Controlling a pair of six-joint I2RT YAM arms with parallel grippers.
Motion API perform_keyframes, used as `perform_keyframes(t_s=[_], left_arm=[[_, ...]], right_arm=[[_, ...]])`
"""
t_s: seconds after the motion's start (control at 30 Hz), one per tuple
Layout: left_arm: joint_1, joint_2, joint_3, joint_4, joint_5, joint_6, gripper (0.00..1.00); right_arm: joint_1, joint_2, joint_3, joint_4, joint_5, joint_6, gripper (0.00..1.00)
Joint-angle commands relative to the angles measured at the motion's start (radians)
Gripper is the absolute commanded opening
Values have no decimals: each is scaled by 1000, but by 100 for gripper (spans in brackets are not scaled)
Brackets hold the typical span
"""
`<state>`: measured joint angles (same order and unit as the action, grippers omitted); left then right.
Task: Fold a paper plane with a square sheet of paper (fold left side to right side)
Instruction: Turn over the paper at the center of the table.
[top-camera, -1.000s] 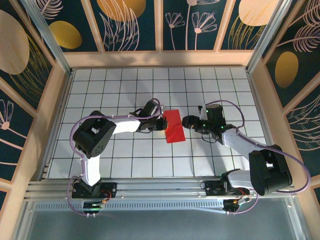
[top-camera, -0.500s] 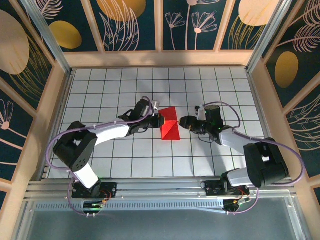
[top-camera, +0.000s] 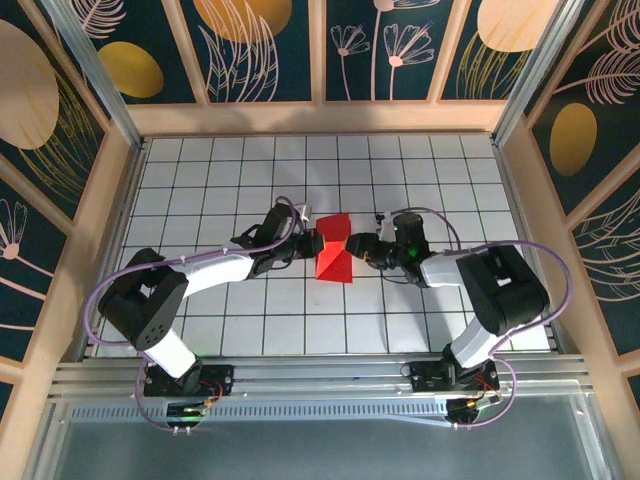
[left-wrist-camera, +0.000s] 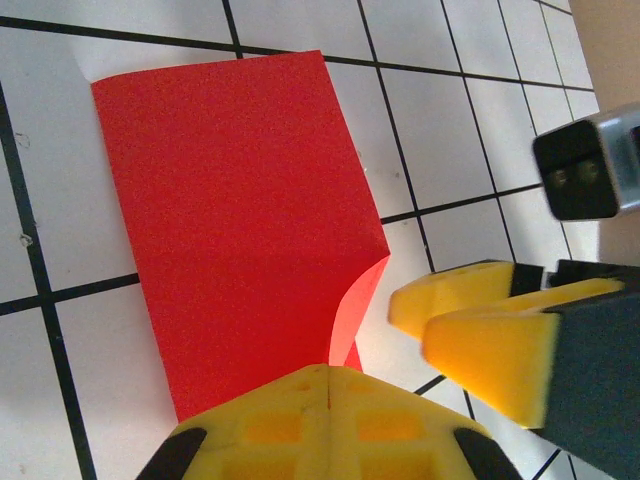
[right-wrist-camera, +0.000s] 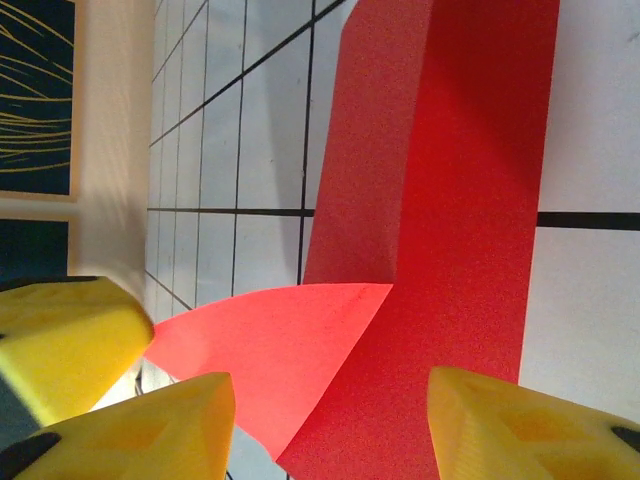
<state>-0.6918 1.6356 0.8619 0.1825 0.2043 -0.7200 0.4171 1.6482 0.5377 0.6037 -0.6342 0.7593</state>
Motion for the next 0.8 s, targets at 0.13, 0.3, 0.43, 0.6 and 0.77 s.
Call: perform_keyframes(t_s=[0.13, 0.3, 0.43, 0.6, 0.77], left_arm=[[6, -24, -6, 12, -22, -9, 0], [7, -17, -4, 3, -31, -6, 0], [6, -16, -6, -2, -40, -4, 0], [6, -16, -4, -10, -52, -6, 0], [6, -53, -10, -31, -108, -15, 16]], right_arm=[[38, 91, 35, 198, -30, 70, 47], [52, 132, 45, 249, -36, 81, 38], [53, 146, 51, 244, -23, 68, 28], [54, 154, 56, 258, -11, 58, 11], [54, 111, 54, 228, 28, 19, 0]])
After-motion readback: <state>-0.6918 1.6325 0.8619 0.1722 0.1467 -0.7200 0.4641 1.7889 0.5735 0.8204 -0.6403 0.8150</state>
